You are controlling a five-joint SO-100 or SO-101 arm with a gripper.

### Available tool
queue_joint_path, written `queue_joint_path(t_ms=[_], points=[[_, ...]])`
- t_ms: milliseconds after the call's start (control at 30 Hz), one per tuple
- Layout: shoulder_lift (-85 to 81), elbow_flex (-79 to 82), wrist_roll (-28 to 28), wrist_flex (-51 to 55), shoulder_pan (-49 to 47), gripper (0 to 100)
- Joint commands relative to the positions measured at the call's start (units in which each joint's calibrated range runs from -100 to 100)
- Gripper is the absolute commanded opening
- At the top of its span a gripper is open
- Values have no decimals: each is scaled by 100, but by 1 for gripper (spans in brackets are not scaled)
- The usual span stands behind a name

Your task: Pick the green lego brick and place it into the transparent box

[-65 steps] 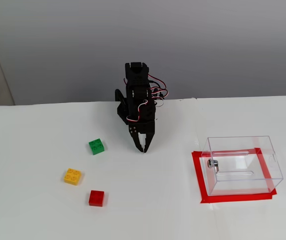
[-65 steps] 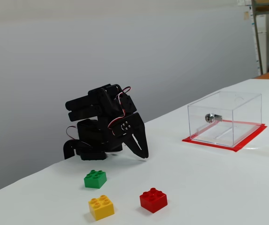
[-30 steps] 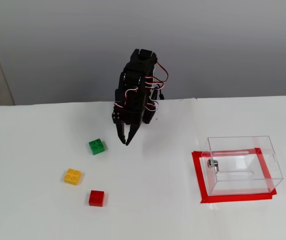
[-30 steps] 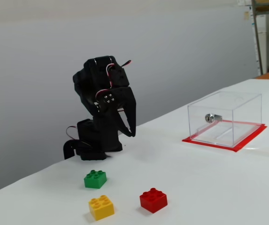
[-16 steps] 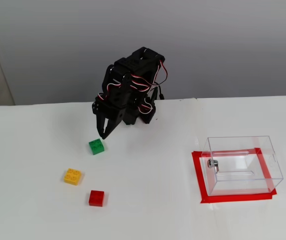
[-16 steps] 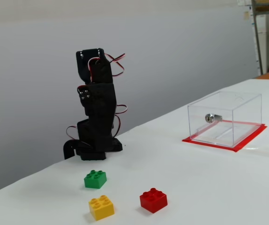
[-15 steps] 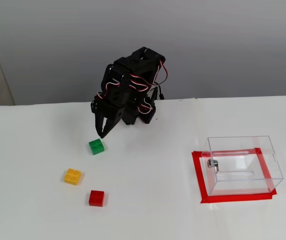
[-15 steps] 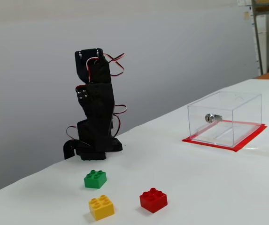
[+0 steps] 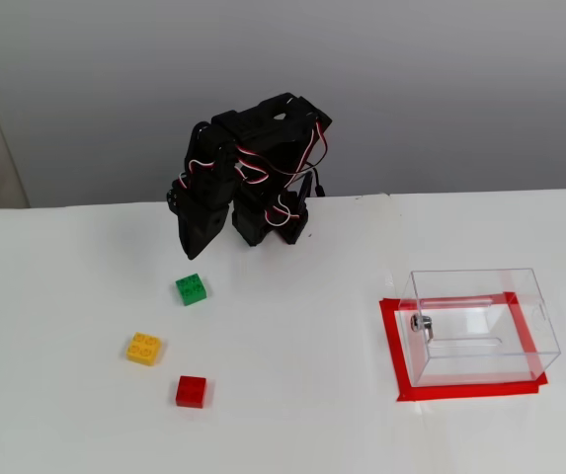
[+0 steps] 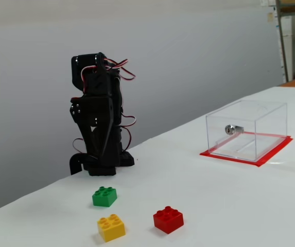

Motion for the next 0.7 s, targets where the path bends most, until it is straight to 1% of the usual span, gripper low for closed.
queue_joint_path(t_ms=[0,167,333,600,667], points=[[476,-166,-7,-40,22,1],[1342,-175,-7,-49,-7,2],[1842,-248,-12,-49,-22,2],[1936,-257,-7,-388,-44,2],[1936,-230,25,-397,-44,4]])
